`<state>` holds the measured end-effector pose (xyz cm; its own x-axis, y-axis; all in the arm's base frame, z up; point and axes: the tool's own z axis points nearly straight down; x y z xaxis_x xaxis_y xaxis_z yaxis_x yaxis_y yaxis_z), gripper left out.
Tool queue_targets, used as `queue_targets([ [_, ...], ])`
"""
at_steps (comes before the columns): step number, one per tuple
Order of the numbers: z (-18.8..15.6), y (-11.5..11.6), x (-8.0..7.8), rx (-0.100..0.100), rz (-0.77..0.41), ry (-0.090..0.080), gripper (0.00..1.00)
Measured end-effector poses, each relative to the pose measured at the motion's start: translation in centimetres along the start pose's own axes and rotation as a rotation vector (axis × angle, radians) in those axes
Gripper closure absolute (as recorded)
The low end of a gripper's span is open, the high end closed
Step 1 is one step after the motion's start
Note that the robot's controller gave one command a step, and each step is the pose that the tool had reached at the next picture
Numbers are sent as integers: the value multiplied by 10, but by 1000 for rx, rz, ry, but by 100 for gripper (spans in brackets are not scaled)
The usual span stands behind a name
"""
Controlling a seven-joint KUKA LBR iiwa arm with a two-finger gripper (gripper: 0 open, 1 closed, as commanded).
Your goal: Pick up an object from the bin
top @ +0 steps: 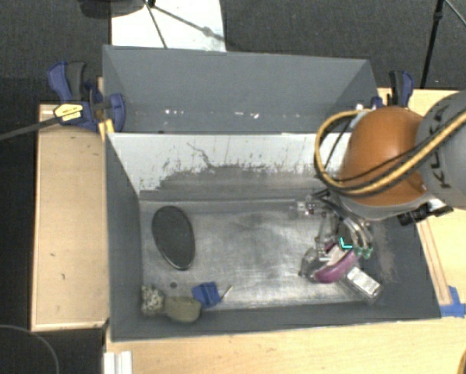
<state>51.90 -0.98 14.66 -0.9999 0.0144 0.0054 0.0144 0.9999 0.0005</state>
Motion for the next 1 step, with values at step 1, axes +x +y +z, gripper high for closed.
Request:
queue_targets([
  [1, 69, -65, 32, 2, 80, 1, 0],
])
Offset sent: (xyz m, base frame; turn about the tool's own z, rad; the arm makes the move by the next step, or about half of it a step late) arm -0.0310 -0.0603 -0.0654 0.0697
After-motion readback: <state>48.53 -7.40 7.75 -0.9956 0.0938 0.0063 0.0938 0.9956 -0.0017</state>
